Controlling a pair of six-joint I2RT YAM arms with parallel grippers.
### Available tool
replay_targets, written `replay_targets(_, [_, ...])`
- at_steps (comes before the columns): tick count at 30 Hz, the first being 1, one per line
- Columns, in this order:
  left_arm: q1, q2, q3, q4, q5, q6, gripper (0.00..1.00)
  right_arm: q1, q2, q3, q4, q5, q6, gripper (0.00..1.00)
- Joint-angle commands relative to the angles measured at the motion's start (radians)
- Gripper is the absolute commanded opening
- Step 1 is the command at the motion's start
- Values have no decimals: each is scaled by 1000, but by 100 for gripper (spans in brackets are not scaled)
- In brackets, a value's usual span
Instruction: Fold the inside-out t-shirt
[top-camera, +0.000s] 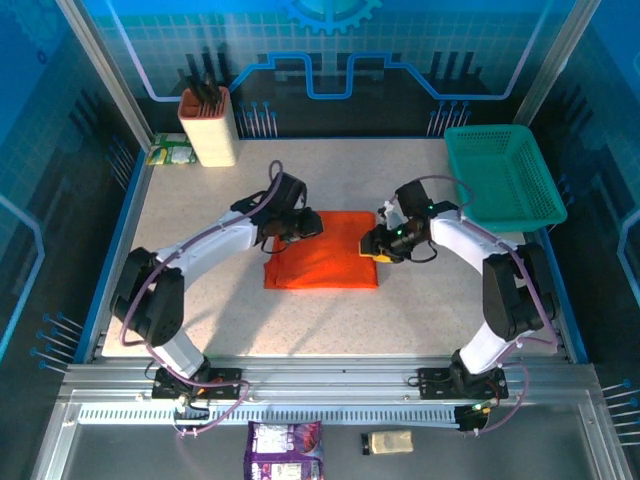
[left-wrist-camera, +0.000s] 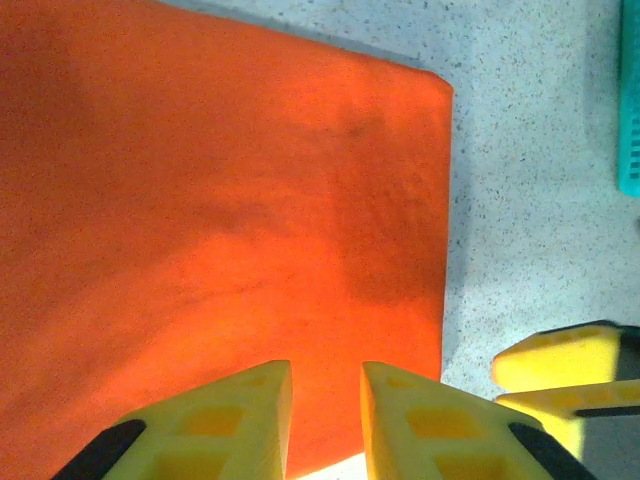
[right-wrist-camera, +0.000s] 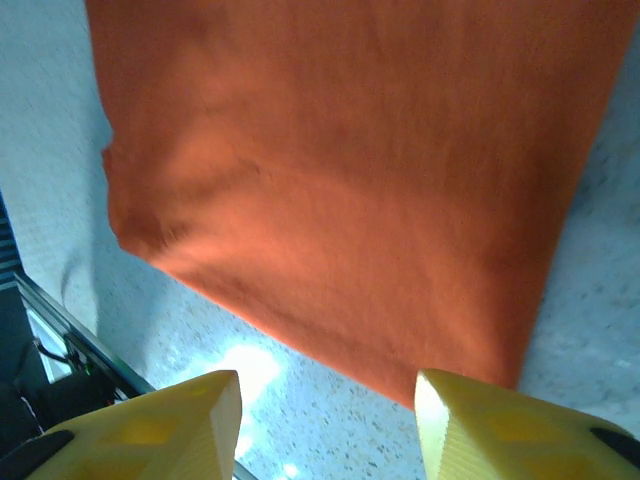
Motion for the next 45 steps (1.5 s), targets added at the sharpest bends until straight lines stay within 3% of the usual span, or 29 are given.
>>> replay_targets(1, [-26,66,62,-59,-70,10,25,-28,21,76,-52,-23,-53,50])
replay_targets(11, [-67,166,144,-58,-97,8,26,-89,78,123,-29,-51,-104,51])
replay_targets(21, [-117,273,277,-203,-214,-40,16,-147,131,120,-26,-76,-146,51])
replay_targets(45, [-129,491,313,-305,-266,-46,2,-133,275,118,53,-112,-192,39])
